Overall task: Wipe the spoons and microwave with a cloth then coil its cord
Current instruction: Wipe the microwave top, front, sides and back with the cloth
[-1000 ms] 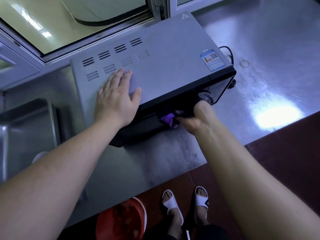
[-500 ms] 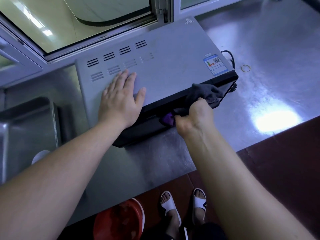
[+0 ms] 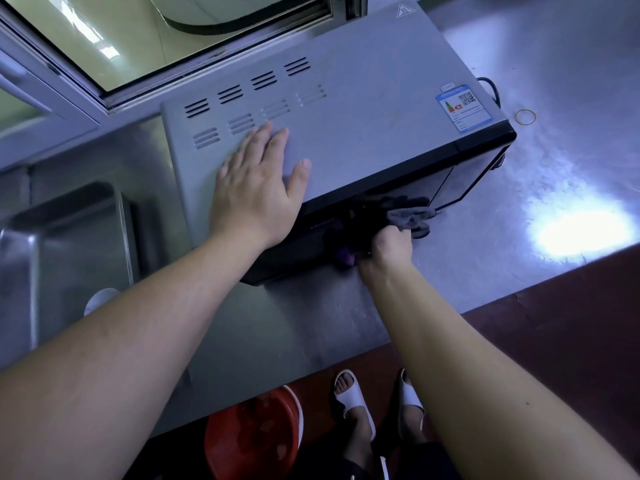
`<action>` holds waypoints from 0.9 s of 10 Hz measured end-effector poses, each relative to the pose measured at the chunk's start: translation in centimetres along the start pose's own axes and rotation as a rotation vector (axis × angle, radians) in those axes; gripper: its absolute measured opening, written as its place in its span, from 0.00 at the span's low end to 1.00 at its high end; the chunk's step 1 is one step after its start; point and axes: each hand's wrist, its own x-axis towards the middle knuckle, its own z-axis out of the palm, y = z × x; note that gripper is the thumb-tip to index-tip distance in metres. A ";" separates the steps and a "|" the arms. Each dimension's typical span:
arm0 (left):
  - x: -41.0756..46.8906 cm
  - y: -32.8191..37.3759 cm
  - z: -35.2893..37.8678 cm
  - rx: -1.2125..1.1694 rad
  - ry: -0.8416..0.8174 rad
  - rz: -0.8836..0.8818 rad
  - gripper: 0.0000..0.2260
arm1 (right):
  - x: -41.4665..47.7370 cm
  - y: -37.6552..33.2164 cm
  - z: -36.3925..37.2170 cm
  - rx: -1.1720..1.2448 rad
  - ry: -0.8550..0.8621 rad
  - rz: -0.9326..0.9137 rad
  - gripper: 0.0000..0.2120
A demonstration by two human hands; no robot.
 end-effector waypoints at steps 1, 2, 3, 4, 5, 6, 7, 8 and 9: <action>0.0 0.0 0.0 -0.001 0.002 0.001 0.31 | -0.1 1.8 -0.2 -0.092 0.056 -0.132 0.14; 0.0 0.0 0.0 0.000 0.005 0.001 0.31 | -1.0 4.4 -0.3 -0.259 0.109 -0.376 0.18; 0.1 0.0 0.0 -0.003 0.007 -0.001 0.31 | -2.9 7.4 -0.6 -0.431 -0.035 -0.543 0.24; 0.1 -0.1 0.0 -0.006 0.003 0.005 0.31 | -3.8 10.1 -1.9 -0.653 -0.249 -0.698 0.22; 0.1 -0.1 0.0 -0.008 0.005 0.008 0.31 | -3.0 10.3 -2.8 -0.750 -0.318 -0.777 0.18; 0.0 -0.1 0.0 -0.016 0.001 0.004 0.31 | -1.8 7.7 -3.0 -0.672 -0.213 -0.832 0.20; 0.1 -0.1 0.0 -0.021 -0.003 0.004 0.31 | -0.7 2.8 -3.2 -0.531 -0.075 -0.826 0.21; 0.1 -0.1 0.0 -0.024 -0.013 0.003 0.30 | 0.3 -1.3 -3.4 -0.481 0.050 -0.852 0.21; 0.1 -0.1 -0.1 -0.028 -0.017 0.008 0.31 | 0.7 -1.6 -2.8 -0.486 0.102 -0.862 0.22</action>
